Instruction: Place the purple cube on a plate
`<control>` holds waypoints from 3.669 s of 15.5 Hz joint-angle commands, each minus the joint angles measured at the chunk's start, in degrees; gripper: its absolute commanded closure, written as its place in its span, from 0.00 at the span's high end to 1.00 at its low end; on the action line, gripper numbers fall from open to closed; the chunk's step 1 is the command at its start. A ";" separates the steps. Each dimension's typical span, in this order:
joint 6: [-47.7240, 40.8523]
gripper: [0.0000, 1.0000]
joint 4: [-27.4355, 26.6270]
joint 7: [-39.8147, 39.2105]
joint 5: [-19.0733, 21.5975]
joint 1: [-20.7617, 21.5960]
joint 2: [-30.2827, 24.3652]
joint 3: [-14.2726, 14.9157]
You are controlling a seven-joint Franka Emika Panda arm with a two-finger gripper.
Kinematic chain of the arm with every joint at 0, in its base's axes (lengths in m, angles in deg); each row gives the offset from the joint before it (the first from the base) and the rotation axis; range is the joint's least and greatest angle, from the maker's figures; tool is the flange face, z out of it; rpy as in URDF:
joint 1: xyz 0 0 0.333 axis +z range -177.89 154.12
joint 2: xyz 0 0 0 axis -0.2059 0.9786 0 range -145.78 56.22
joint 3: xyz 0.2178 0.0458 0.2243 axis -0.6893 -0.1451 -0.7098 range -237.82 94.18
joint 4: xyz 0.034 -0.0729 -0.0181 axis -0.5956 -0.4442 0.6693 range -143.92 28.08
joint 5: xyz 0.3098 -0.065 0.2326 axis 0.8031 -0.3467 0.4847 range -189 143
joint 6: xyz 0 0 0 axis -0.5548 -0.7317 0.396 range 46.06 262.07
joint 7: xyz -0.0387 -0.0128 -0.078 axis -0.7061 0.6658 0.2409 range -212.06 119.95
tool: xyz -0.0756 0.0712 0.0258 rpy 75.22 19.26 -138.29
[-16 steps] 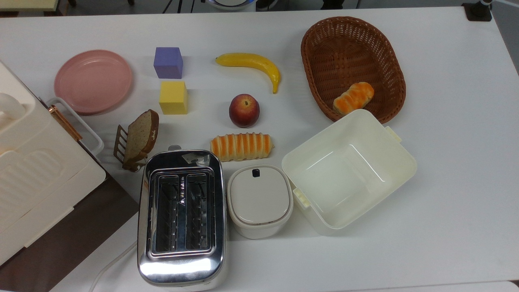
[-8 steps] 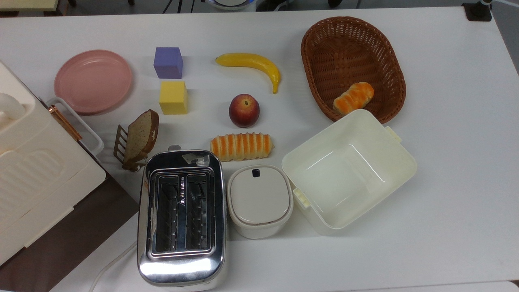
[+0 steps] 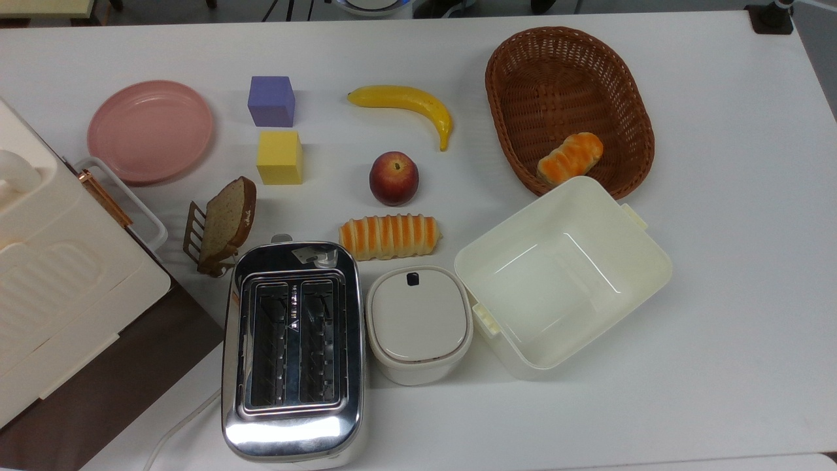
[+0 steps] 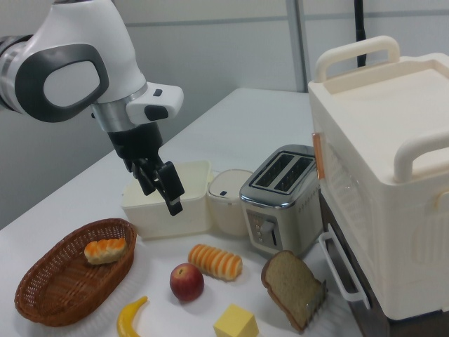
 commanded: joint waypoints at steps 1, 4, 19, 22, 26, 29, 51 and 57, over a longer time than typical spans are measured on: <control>-1.18 1.00 0.07 -1.50 1.43 -0.24 -0.15 0.24; -1.27 1.00 -0.02 -1.50 1.43 -0.24 -0.24 0.24; 1.51 1.00 -16.33 -2.28 1.87 -1.83 -10.41 -0.02; 1.11 1.00 -18.48 -1.85 1.79 -1.39 -11.58 0.33; 0.84 1.00 -19.69 -1.85 1.79 3.52 -12.01 5.68; 6.44 1.00 -25.83 -0.80 1.09 7.30 -13.85 9.45; 36.70 1.00 -47.21 -4.31 -23.00 23.40 -13.78 33.28; 39.60 0.97 -48.62 1.39 -21.51 27.52 -12.02 35.84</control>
